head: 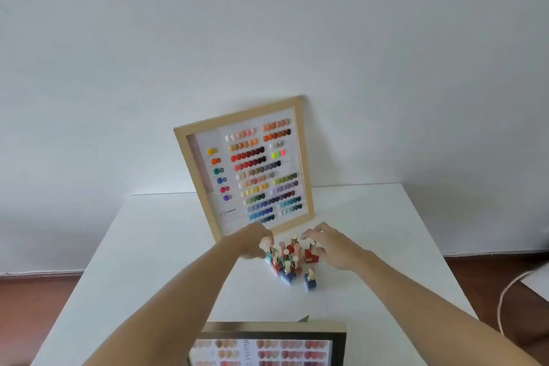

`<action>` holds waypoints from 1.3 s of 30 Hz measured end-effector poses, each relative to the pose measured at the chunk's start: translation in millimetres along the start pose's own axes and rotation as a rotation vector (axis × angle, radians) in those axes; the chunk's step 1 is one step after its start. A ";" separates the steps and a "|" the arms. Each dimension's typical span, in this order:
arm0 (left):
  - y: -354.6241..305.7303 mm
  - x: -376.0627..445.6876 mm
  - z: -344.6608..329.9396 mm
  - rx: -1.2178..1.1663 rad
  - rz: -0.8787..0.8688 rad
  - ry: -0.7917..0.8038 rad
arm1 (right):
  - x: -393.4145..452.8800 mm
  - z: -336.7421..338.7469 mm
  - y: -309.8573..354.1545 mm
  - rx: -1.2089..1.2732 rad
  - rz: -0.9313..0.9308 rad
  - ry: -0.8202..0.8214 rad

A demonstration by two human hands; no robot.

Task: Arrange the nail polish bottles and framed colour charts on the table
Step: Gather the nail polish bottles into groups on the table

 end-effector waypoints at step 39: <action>24.2 14.9 -29.4 0.025 -0.200 -0.094 | -3.8 -23.1 -26.0 0.016 -0.071 -0.223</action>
Point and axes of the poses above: each hand's wrist, its own x-axis towards the middle knuckle, its own z-axis out of the back of the hand, y = z × x, the point moved 1 cm from there along x, towards the middle knuckle, and after that the axes turned 1 degree about -y, right-handed, at the moved point
